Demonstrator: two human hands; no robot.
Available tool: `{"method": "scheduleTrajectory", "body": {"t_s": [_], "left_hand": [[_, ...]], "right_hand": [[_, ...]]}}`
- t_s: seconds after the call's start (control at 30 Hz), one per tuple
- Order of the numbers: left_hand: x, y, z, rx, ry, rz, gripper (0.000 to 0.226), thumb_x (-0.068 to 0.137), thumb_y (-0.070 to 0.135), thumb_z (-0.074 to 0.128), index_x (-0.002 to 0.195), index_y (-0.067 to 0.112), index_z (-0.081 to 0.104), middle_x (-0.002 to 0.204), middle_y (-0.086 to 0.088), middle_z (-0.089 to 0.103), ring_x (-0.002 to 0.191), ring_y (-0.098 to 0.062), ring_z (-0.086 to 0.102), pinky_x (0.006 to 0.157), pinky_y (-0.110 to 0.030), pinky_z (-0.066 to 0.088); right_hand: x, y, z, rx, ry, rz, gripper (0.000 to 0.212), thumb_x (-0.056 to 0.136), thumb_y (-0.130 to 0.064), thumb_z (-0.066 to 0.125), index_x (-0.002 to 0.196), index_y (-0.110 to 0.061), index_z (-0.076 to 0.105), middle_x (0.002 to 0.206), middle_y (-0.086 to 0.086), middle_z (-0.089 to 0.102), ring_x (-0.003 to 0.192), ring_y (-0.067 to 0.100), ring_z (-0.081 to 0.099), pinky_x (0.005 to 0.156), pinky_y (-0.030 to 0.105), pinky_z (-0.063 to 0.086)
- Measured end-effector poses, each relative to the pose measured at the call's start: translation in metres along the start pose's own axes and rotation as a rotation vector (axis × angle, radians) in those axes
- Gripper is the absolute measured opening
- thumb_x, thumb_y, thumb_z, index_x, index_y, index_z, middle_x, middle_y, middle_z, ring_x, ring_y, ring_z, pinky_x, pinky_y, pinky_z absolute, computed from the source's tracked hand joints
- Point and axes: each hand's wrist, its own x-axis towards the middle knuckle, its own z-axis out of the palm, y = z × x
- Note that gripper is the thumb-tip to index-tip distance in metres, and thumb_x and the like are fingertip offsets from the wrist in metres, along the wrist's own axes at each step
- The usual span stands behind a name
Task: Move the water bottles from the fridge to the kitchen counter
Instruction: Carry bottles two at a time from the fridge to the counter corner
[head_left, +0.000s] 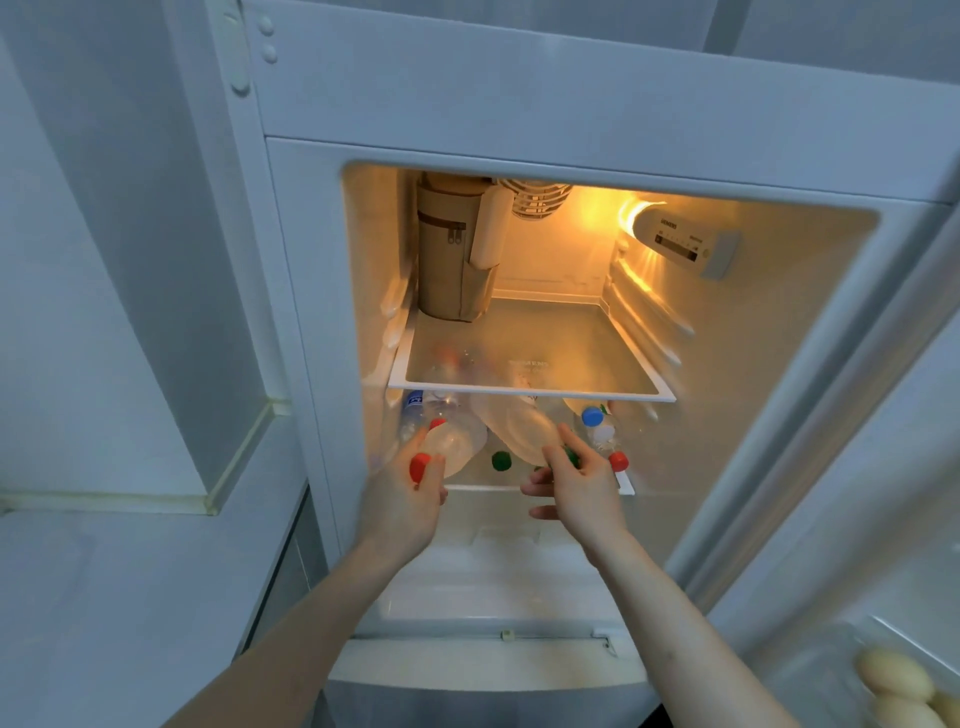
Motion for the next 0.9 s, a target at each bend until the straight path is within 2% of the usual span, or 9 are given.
{"method": "scheduleTrajectory", "body": {"t_s": [0.13,0.2,0.3,0.37,0.47,0.57,0.7,0.8,0.9], "left_hand": [[-0.022,-0.006,-0.031,0.102,-0.005,0.037,0.039,0.104,0.047,0.048,0.143,0.048,0.049,0.076,0.012,0.070,0.071,-0.005,0.068,0.059,-0.019,0.054],[-0.034,-0.008,-0.046,0.150,0.011,0.041,0.037,0.102,0.052,0.048,0.138,0.046,0.055,0.077,0.021,0.069,0.068,-0.001,0.068,0.062,-0.023,0.054],[-0.054,-0.010,-0.063,0.186,0.019,0.024,0.035,0.095,0.060,0.050,0.125,0.046,0.063,0.077,0.017,0.069,0.065,-0.003,0.067,0.065,-0.031,0.058],[-0.067,-0.012,-0.069,0.254,0.028,0.020,0.030,0.094,0.060,0.053,0.117,0.046,0.064,0.082,0.019,0.069,0.069,0.000,0.065,0.063,-0.024,0.053],[-0.090,-0.017,-0.073,0.339,0.018,-0.024,0.018,0.096,0.055,0.055,0.107,0.043,0.062,0.084,0.017,0.067,0.078,0.004,0.062,0.057,-0.014,0.040],[-0.120,-0.026,-0.071,0.384,0.004,-0.110,0.015,0.096,0.052,0.057,0.103,0.040,0.062,0.082,0.016,0.067,0.078,0.006,0.061,0.055,-0.012,0.040],[-0.168,-0.037,-0.068,0.408,0.035,-0.243,0.011,0.096,0.047,0.058,0.103,0.039,0.063,0.085,0.017,0.068,0.082,0.010,0.058,0.056,-0.016,0.045],[-0.212,-0.040,-0.068,0.405,0.096,-0.341,0.009,0.095,0.047,0.060,0.099,0.040,0.064,0.087,0.014,0.070,0.081,0.002,0.061,0.064,-0.020,0.050],[-0.253,-0.039,-0.070,0.426,0.179,-0.422,0.008,0.094,0.046,0.062,0.096,0.038,0.064,0.081,0.014,0.069,0.073,-0.004,0.062,0.070,-0.033,0.055]], "right_hand": [[-0.028,-0.010,-0.021,-0.129,0.101,-0.188,0.027,0.104,-0.023,0.057,0.128,-0.027,0.068,0.092,0.007,0.074,0.071,0.021,0.077,0.055,0.037,0.063],[-0.041,-0.016,-0.025,-0.194,0.105,-0.272,0.014,0.103,-0.023,0.058,0.107,-0.031,0.070,0.092,0.002,0.074,0.064,0.019,0.076,0.051,0.030,0.059],[-0.055,-0.021,-0.026,-0.304,0.046,-0.332,0.016,0.099,-0.024,0.062,0.090,-0.037,0.067,0.077,-0.003,0.067,0.056,0.022,0.071,0.047,0.019,0.052],[-0.061,-0.017,-0.023,-0.377,-0.031,-0.331,0.015,0.097,-0.025,0.064,0.088,-0.037,0.067,0.078,-0.002,0.064,0.054,0.023,0.070,0.045,0.020,0.052],[-0.068,-0.005,-0.017,-0.465,-0.168,-0.294,0.008,0.096,-0.030,0.065,0.089,-0.034,0.067,0.077,-0.004,0.068,0.053,0.019,0.072,0.049,0.035,0.057],[-0.074,0.009,-0.010,-0.551,-0.329,-0.307,0.005,0.097,-0.034,0.066,0.093,-0.037,0.067,0.083,-0.011,0.070,0.057,0.016,0.073,0.057,0.039,0.061],[-0.081,0.029,0.001,-0.653,-0.518,-0.349,0.004,0.097,-0.040,0.066,0.094,-0.037,0.064,0.080,-0.011,0.070,0.060,0.012,0.072,0.065,0.042,0.061],[-0.096,0.044,0.008,-0.707,-0.658,-0.336,0.004,0.096,-0.041,0.066,0.094,-0.039,0.064,0.081,-0.007,0.070,0.066,0.015,0.071,0.072,0.047,0.061],[-0.113,0.053,0.015,-0.743,-0.774,-0.343,0.005,0.096,-0.043,0.066,0.096,-0.038,0.064,0.083,-0.008,0.070,0.073,0.019,0.072,0.073,0.046,0.061]]}}
